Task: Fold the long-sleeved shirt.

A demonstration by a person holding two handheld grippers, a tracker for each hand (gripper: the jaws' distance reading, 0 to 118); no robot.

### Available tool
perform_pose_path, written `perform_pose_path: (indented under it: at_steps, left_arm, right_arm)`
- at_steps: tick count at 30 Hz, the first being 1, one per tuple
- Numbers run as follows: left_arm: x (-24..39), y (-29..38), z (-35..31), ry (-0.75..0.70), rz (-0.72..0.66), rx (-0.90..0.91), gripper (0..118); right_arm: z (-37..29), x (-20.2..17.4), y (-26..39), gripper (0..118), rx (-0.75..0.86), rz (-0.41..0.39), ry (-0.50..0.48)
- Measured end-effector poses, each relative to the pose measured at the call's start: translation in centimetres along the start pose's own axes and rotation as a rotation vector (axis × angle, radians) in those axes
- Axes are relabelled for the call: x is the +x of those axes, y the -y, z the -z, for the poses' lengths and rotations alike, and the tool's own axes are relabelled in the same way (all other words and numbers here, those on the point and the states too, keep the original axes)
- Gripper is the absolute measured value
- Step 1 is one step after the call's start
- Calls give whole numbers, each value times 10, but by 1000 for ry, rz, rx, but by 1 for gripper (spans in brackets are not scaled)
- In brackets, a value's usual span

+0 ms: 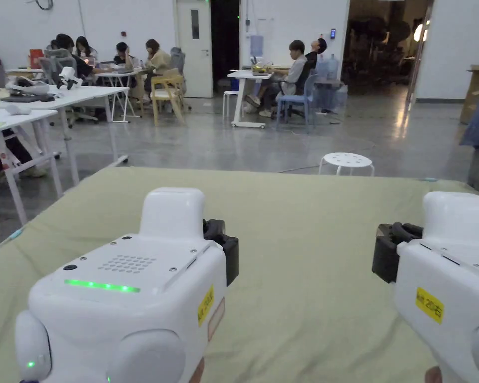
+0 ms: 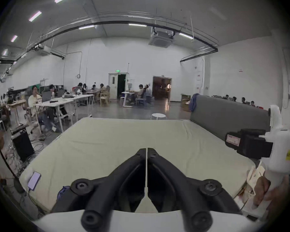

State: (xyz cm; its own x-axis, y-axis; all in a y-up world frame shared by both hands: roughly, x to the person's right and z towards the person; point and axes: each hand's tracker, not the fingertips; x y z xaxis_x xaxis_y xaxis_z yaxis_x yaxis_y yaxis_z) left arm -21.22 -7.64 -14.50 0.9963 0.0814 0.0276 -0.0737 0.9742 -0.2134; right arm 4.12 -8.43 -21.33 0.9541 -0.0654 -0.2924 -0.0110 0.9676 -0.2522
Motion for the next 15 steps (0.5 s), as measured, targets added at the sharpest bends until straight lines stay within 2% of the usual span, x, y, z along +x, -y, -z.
perform_pose_path:
  at_steps: [2, 4, 6, 7, 9, 11, 15]
  left_arm:
    - [-26, -5, -1, 100, -12, -52, 0]
    - [-59, -2, -8, 95, -71, -80, 0]
    - [-96, 3, -19, -55, -79, -110, 0]
    - [-113, 8, -25, -138, -61, -124, 0]
    - [-154, 27, -34, -271, -44, -174, 0]
    - [-193, 47, -38, -320, -117, -244, 0]
    - [-239, 105, -31, -377, -197, -371, 0]
  right_arm:
    - [4, -7, 0, 0, -17, -4, -89]
    - [13, -31, -4, 0, -93, 18, -291]
    - [16, -54, 4, 0, -123, -3, -424]
    - [25, -71, 4, 0, -198, -63, -463]
    - [30, -93, 17, 0, -198, -59, -625]
    - [35, -111, 29, 0, -186, -32, -691]
    - [48, -125, 51, 0, -222, -19, -720]
